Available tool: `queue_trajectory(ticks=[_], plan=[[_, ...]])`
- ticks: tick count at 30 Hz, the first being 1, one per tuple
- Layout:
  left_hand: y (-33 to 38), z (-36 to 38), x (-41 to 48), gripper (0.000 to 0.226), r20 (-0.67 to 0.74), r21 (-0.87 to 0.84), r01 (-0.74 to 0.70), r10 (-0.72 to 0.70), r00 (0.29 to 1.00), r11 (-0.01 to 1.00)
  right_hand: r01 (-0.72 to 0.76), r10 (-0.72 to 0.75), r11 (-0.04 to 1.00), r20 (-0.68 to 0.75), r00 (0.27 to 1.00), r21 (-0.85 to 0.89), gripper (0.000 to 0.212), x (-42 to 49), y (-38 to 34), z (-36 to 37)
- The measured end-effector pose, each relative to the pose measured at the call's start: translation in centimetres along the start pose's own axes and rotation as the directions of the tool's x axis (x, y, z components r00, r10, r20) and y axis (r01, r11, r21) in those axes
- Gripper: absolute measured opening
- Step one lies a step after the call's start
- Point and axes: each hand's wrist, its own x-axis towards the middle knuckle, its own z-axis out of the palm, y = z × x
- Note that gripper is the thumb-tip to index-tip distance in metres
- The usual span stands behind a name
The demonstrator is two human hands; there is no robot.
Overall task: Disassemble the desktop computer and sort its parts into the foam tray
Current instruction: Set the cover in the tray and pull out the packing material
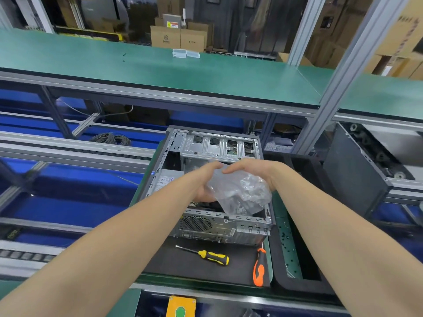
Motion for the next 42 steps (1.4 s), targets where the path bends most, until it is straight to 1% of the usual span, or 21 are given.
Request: queue_trajectory(ticks=[2,4,6,8,10,12,14,16,17,21,22,24,26,28,30,32,33,34,37,40,42], plan=[[-0.2,0.6,0.0,0.057,-0.038,0.050,-0.029,0.031,0.999,0.998,0.011,-0.011,1.000,-0.005,1.000,0.011,0.068,-0.2,0.5,-0.1],[-0.5,1.3,-0.1,0.056,-0.089,0.127,-0.092,0.104,0.991,0.988,0.049,-0.048,0.996,-0.014,0.999,0.074,0.060,-0.5,1.3,-0.3],[-0.7,2.1,-0.6,0.049,-0.087,0.200,-0.155,0.176,0.981,0.967,0.078,-0.071,0.982,-0.049,0.996,0.173,0.062,-0.6,2.3,-0.4],[-1.0,2.7,-1.6,0.043,-0.055,0.184,-0.192,0.205,0.977,0.964,0.089,-0.062,0.962,-0.113,0.992,0.258,0.058,-0.9,3.0,-0.3],[-1.5,3.2,-3.0,0.040,-0.036,0.204,-0.249,0.261,0.965,0.947,0.136,-0.099,0.940,-0.132,0.986,0.314,0.046,-1.3,3.4,-0.1],[-2.2,3.7,-4.0,0.038,-0.060,0.241,-0.300,0.323,0.945,0.923,0.189,-0.158,0.905,-0.111,0.981,0.380,0.040,-1.9,4.1,0.6],[-3.5,4.4,-4.7,0.032,-0.100,0.236,-0.325,0.356,0.929,0.916,0.208,-0.191,0.884,-0.083,0.978,0.418,0.033,-2.6,5.4,1.4],[-5.3,5.0,-4.8,0.030,-0.143,0.192,-0.342,0.371,0.918,0.920,0.223,-0.224,0.890,-0.046,0.974,0.397,0.030,-3.2,7.1,2.3],[-6.3,5.2,-4.8,0.034,-0.158,0.167,-0.356,0.382,0.911,0.919,0.233,-0.241,0.895,-0.029,0.970,0.381,0.031,-3.5,7.9,2.7],[-9.2,5.8,-5.9,0.063,-0.199,0.095,-0.403,0.414,0.888,0.910,0.241,-0.293,0.913,0.118,0.949,0.328,0.037,-5.4,9.4,3.7],[-9.8,6.0,-6.5,0.062,-0.212,0.078,-0.420,0.426,0.879,0.904,0.239,-0.299,0.919,0.159,0.941,0.314,0.038,-6.0,9.6,3.9],[-11.0,6.5,-7.8,0.052,-0.223,0.053,-0.449,0.449,0.865,0.892,0.240,-0.307,0.929,0.221,0.926,0.282,0.040,-6.8,10.5,4.2],[-12.8,6.8,-8.6,0.053,-0.238,0.081,-0.471,0.476,0.847,0.878,0.268,-0.329,0.930,0.247,0.911,0.251,0.046,-7.3,11.9,4.3],[-15.0,7.0,-9.2,0.046,-0.284,0.175,-0.510,0.539,0.793,0.842,0.307,-0.360,0.926,0.274,0.892,0.217,0.055,-7.3,14.0,4.6],[-17.2,7.2,-9.6,0.034,-0.314,0.227,-0.571,0.615,0.724,0.789,0.325,-0.372,0.925,0.304,0.877,0.195,0.055,-7.4,16.2,5.2],[-19.4,7.0,-9.6,0.030,-0.336,0.246,-0.616,0.662,0.670,0.749,0.348,-0.391,0.918,0.296,0.872,0.190,0.053,-7.2,18.3,6.4],[-20.5,6.5,-9.5,0.029,-0.344,0.252,-0.635,0.681,0.646,0.730,0.362,-0.406,0.911,0.280,0.870,0.196,0.055,-7.0,19.2,7.1],[-21.5,6.0,-9.5,0.026,-0.350,0.258,-0.647,0.694,0.630,0.717,0.378,-0.422,0.903,0.256,0.870,0.204,0.061,-6.7,20.1,8.1],[-24.8,4.0,-9.7,0.007,-0.361,0.274,-0.664,0.714,0.599,0.696,0.438,-0.480,0.871,0.195,0.856,0.221,0.081,-5.8,22.4,11.3],[-28.7,1.7,-9.8,0.017,-0.384,0.221,-0.682,0.705,0.596,0.697,0.427,-0.481,0.867,0.203,0.853,0.257,0.089,-4.9,24.4,14.7],[-31.5,0.0,-10.1,0.025,-0.423,0.180,-0.674,0.675,0.605,0.717,0.401,-0.469,0.874,0.262,0.844,0.273,0.085,-4.3,25.5,17.0]])
